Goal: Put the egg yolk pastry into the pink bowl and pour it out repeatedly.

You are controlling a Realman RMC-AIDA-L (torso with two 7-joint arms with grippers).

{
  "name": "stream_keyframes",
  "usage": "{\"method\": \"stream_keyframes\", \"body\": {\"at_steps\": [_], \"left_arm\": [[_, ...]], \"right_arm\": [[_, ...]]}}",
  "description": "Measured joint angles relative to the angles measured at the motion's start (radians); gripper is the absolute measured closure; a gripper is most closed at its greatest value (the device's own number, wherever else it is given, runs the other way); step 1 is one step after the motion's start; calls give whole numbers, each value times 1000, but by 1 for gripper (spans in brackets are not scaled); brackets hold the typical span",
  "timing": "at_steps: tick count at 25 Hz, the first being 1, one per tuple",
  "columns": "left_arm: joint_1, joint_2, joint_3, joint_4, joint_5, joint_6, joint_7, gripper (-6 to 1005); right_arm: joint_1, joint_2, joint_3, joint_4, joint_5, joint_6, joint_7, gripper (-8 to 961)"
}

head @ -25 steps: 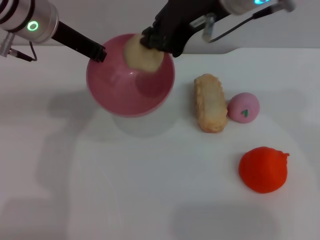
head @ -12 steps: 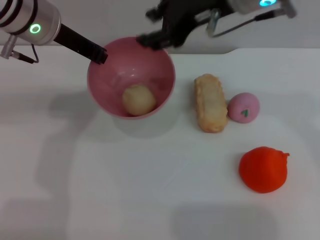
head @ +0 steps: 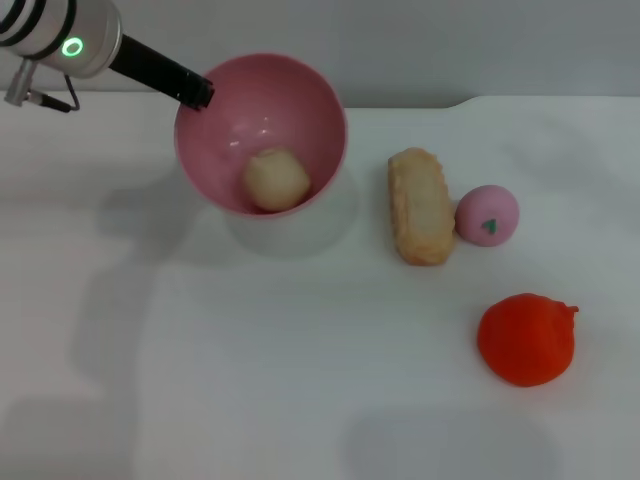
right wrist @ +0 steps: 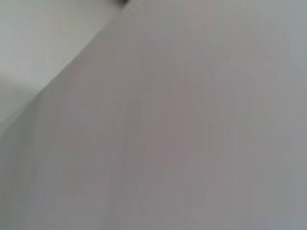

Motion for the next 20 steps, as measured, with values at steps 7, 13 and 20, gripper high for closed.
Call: {"method": "stream_keyframes", "body": {"at_steps": [7,13,20], "left_arm": [[3,-2,43,-44,-66,-149,66,956],[60,-2,151,-72,-182,-339,188,956],[160,-3,364,-47,-282,-639,322,956]], "right_arm": [[-60,1,4,434,514,-155,-466,287],[-63,0,16,540,599,-196,-525,288],[-59,1,26,548,606,-190,-522,288]]}}
